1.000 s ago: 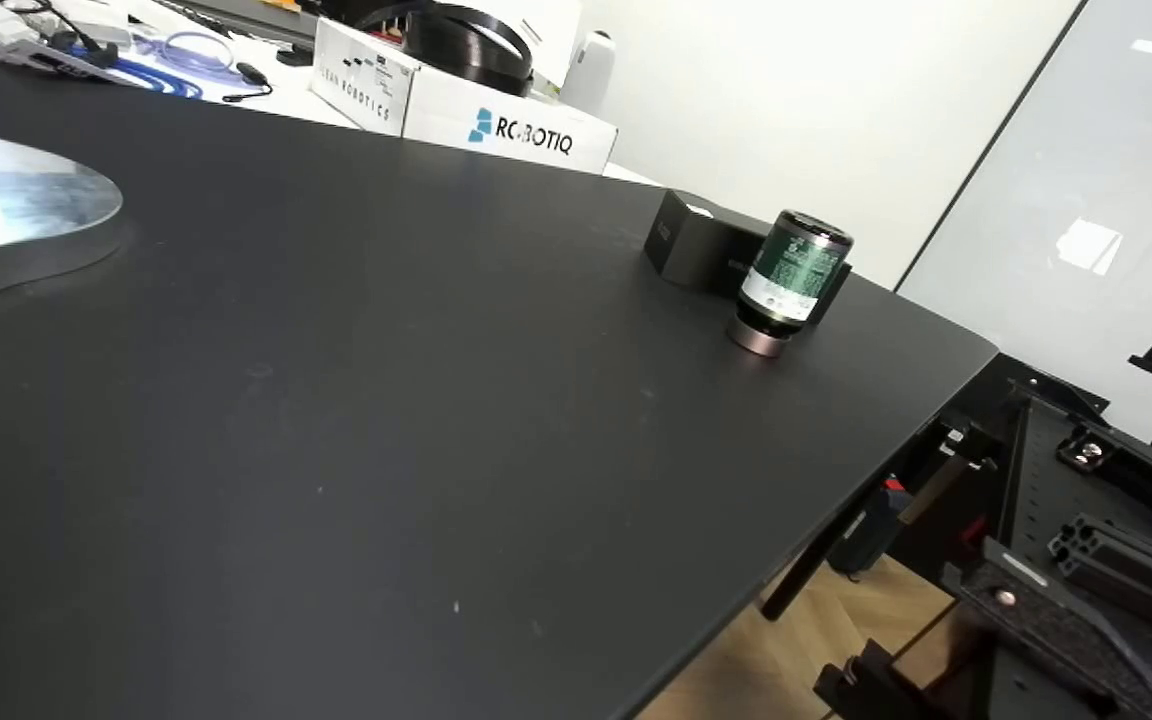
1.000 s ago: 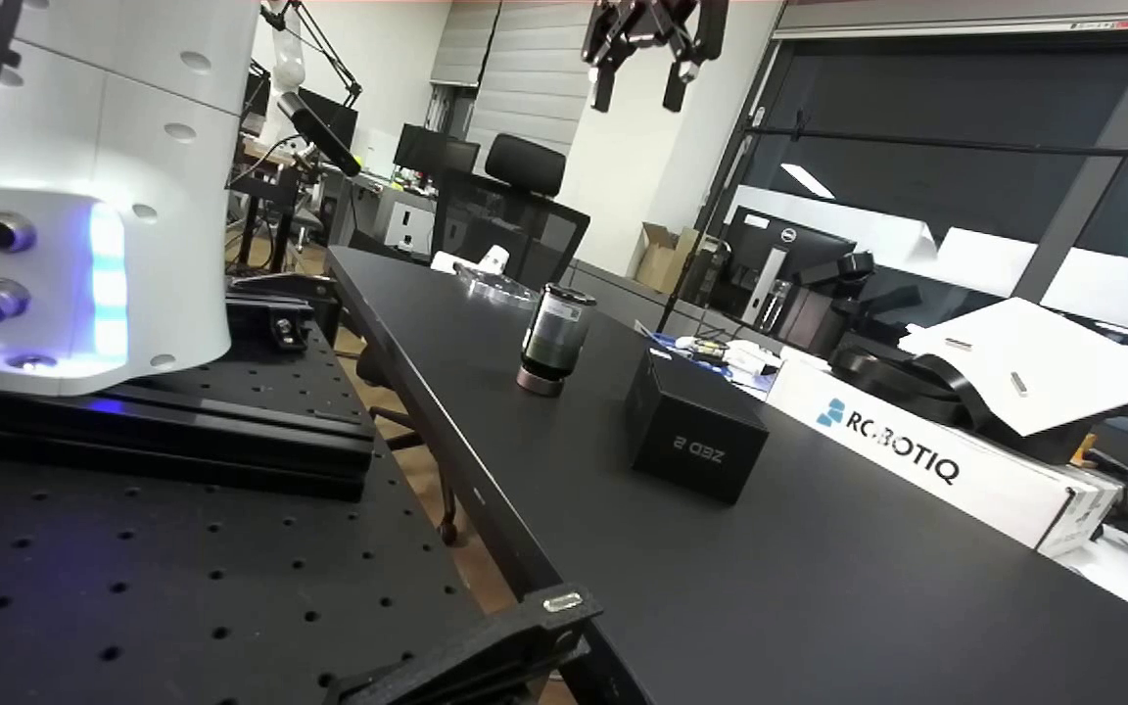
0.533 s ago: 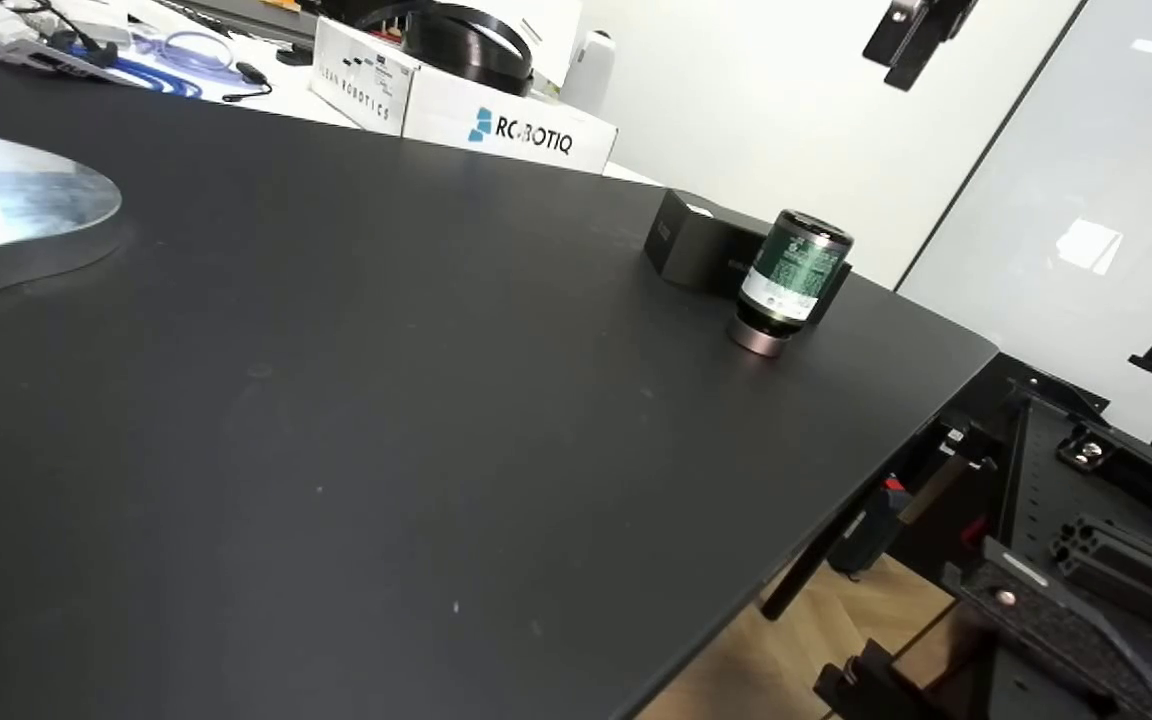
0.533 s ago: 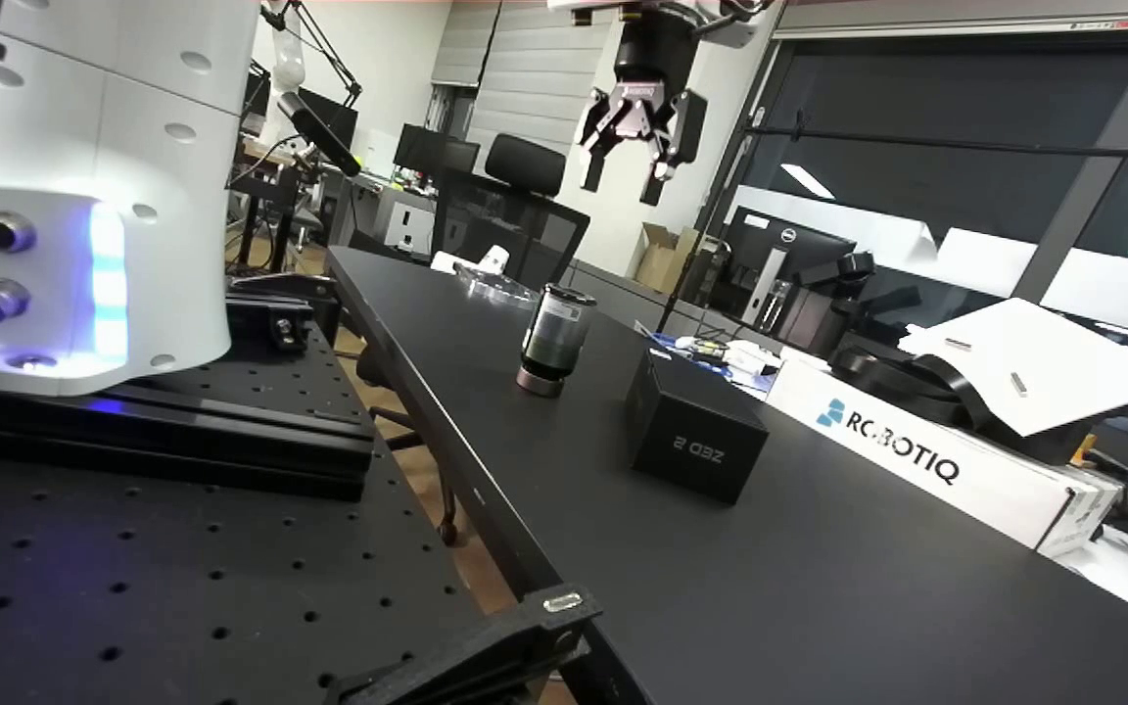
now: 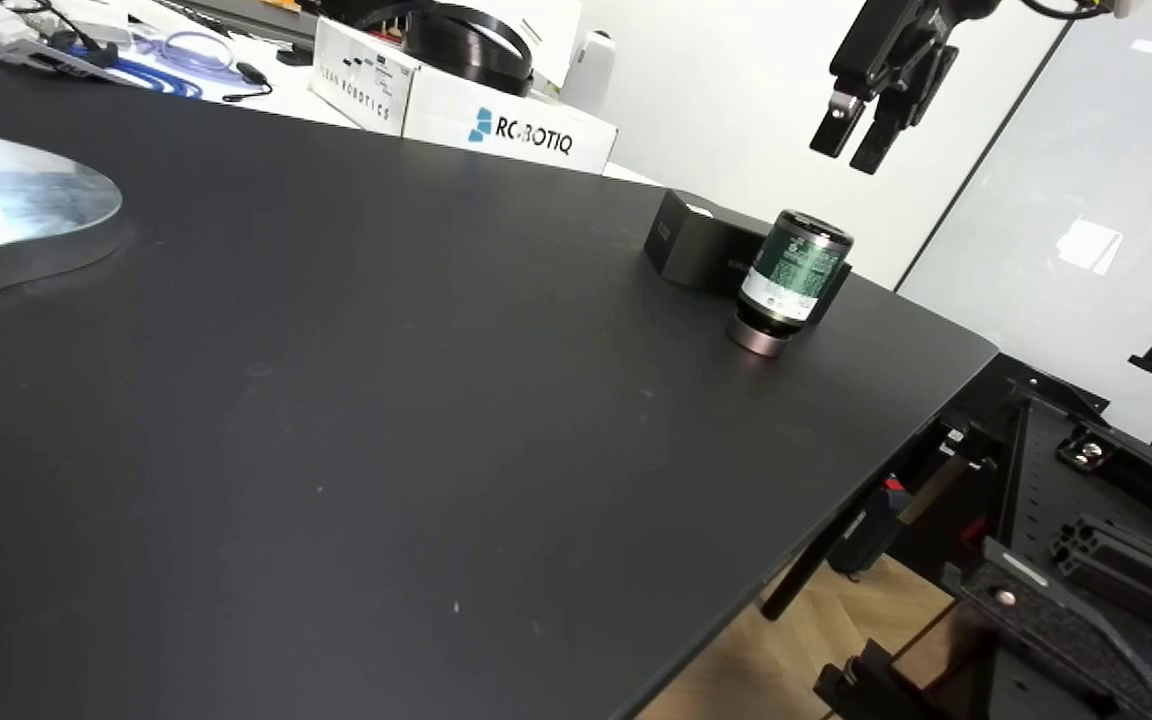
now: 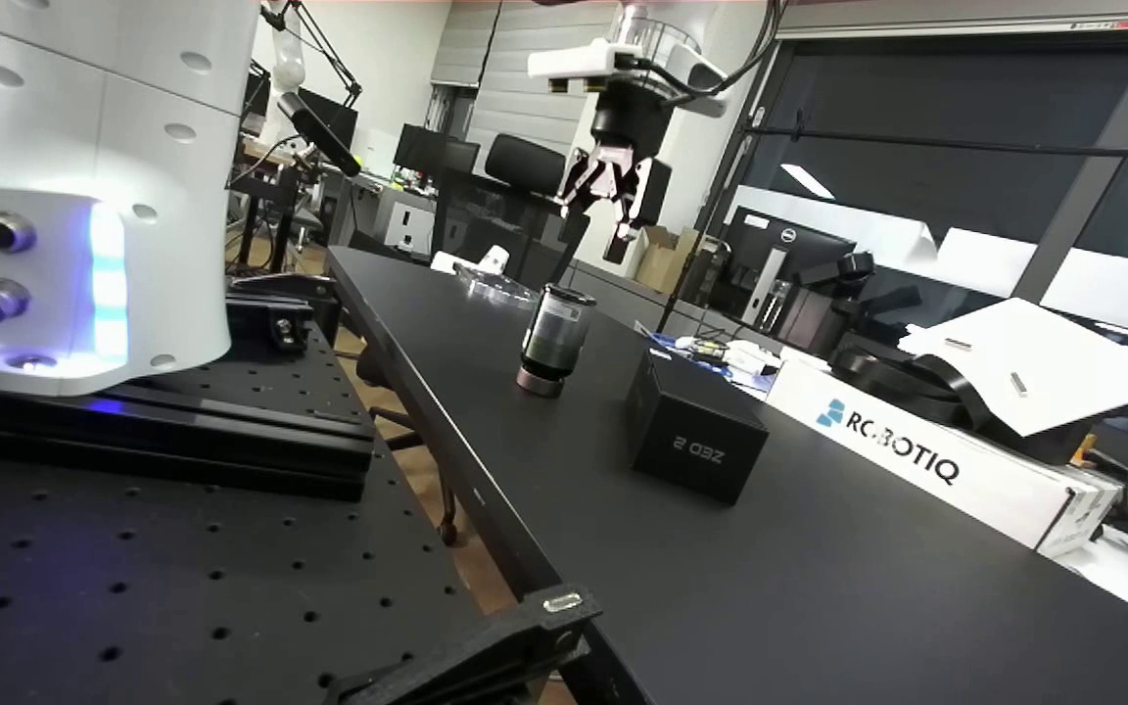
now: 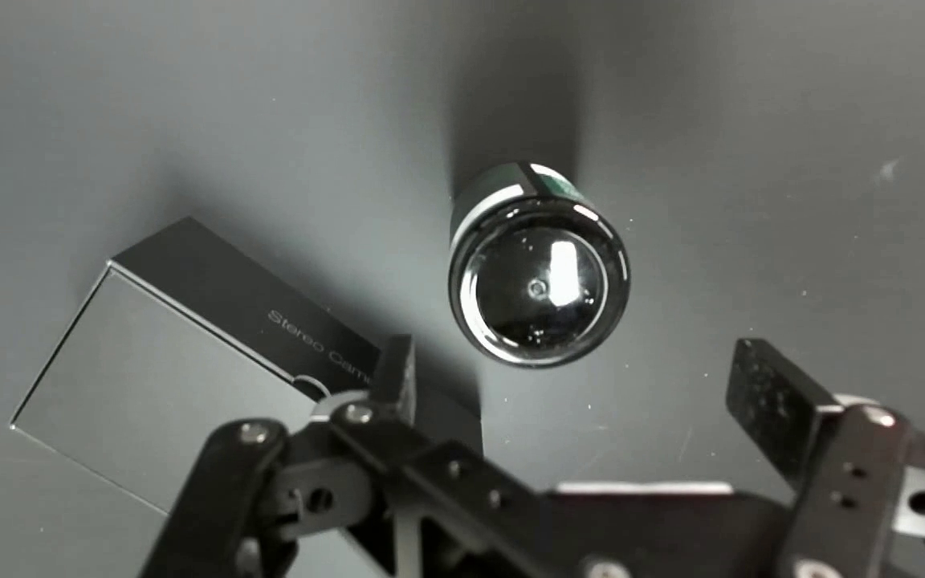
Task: Move the bottle backwards
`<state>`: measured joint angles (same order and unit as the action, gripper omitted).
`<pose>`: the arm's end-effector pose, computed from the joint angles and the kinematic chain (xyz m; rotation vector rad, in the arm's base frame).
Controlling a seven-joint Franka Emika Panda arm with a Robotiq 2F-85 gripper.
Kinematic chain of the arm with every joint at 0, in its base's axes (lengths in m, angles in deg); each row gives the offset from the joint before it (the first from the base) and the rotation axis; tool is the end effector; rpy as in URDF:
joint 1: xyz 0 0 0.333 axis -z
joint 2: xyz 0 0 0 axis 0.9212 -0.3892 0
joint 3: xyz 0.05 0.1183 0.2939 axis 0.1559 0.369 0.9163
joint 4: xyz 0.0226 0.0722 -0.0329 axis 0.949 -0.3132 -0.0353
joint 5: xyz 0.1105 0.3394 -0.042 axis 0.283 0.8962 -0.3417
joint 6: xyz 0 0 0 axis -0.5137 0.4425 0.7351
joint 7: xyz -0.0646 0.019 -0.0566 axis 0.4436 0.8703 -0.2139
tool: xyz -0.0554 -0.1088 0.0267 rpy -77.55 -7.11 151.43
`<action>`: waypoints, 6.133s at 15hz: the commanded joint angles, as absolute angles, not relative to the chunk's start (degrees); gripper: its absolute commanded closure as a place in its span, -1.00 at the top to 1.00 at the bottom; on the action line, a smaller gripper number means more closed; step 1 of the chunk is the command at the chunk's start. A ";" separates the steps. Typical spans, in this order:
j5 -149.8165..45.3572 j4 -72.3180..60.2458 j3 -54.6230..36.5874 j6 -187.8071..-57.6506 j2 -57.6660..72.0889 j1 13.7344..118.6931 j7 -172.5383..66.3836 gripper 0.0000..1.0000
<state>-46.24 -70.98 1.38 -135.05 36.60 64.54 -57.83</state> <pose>0.3677 0.0561 0.3059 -3.1283 0.0826 -0.0640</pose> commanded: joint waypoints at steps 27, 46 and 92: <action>-45.35 -70.04 1.81 -137.10 27.10 63.76 -73.60 1.00; -51.33 -69.71 -0.84 -139.27 25.13 65.22 -73.43 0.46; -53.44 -16.74 -7.79 -123.55 -4.54 67.90 -64.02 -0.13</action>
